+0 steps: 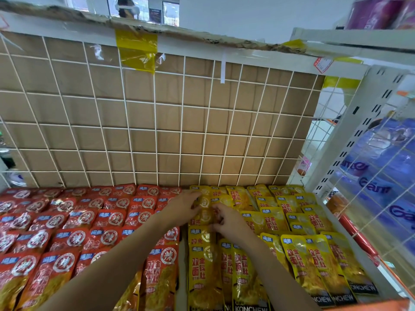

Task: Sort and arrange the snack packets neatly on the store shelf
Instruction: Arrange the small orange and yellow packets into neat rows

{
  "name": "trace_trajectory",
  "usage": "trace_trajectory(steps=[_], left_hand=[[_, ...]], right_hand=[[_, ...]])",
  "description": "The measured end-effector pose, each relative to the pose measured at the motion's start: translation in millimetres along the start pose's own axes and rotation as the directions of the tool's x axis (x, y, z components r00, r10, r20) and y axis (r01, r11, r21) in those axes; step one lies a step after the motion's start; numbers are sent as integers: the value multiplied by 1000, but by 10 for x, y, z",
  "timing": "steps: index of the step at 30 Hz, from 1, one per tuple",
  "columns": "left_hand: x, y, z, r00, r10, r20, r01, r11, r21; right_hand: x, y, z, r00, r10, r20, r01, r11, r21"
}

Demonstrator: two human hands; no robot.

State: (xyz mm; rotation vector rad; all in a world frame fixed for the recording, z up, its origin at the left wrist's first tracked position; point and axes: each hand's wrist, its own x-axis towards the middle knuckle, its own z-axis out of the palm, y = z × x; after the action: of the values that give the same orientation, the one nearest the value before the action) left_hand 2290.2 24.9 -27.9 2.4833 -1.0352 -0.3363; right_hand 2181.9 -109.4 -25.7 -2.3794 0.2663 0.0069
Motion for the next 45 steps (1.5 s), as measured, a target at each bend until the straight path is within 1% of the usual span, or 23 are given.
trace_trajectory(steps=[5, 7, 9, 13, 15, 16, 17, 18, 19, 20, 21, 22, 23, 24, 28, 35, 38, 41, 42, 43, 45], left_hand=[[-21, 14, -8, 1000, -2, 3, 1, 1000, 18], [-27, 13, -6, 1000, -1, -2, 1, 1000, -5], [-41, 5, -23, 999, 1, -48, -2, 1000, -16], [-145, -28, -154, 972, -1, -234, 7, 1000, 27], [-228, -40, -202, 969, -9, -245, 15, 1000, 24], [-268, -43, -205, 970, -18, -241, 16, 1000, -13], [-315, -27, -199, 970, -43, -240, 21, 996, -92], [-356, -6, -181, 965, -84, -248, 33, 979, -203], [-397, 25, -148, 959, -140, -247, 51, 940, -336], [-431, 60, -108, 955, -201, -216, 73, 870, -487], [-460, 97, -66, 956, -251, -152, 104, 775, -623], [-483, 127, -21, 956, -283, -84, 136, 674, -726], [-495, 151, 16, 952, -305, -25, 173, 604, -778], [-492, 161, 43, 947, -321, 16, 204, 561, -802], [-417, 126, 65, 947, -312, 75, 243, 547, -801], [-366, 203, 45, 939, -331, 92, 249, 471, -846], [-346, 190, 46, 936, -338, 99, 263, 484, -835], [-358, 225, 19, 936, -345, 65, 253, 532, -808], [-367, 239, 10, 940, -340, 21, 225, 572, -789], [-382, 242, -6, 947, -319, -43, 183, 642, -745], [-415, 219, -51, 958, -223, -178, 90, 829, -553]], right_hand=[[15, -1, -9, 1000, 14, 18, -14, 1000, 13], [25, 1, -18, 999, 12, 39, -12, 1000, 11], [35, -1, -23, 998, 13, 58, -14, 1000, 10], [39, -11, -39, 998, 9, 67, -11, 999, 31], [46, -4, -33, 998, 10, 66, -12, 1000, 27], [50, -2, -24, 998, 14, 60, -15, 1000, 17], [52, -1, -17, 998, 18, 52, -19, 1000, 7], [55, -2, -15, 999, 22, 42, -22, 1000, 1], [56, -3, -14, 999, 26, 34, -26, 1000, -6], [56, -2, -15, 999, 28, 29, -28, 999, -15], [54, -5, -18, 999, 25, 25, -24, 999, -26], [53, -8, -19, 1000, 21, 21, -21, 999, -38], [51, -12, -20, 1000, 15, 18, -14, 999, -47], [50, -15, -15, 1000, 13, 14, -12, 999, -50], [39, -8, -8, 1000, 0, -3, 0, 1000, -16], [7, -24, -1, 999, -7, -51, 6, 1000, -14], [0, -29, -3, 998, -4, -57, 3, 1000, -19], [-24, -49, -12, 997, -5, -74, 4, 1000, -27], [-38, -61, -22, 996, -11, -84, 8, 1000, -28], [-55, -75, -34, 995, -16, -99, 13, 999, -32], [-93, -106, -61, 992, -26, -122, 19, 998, -59]])
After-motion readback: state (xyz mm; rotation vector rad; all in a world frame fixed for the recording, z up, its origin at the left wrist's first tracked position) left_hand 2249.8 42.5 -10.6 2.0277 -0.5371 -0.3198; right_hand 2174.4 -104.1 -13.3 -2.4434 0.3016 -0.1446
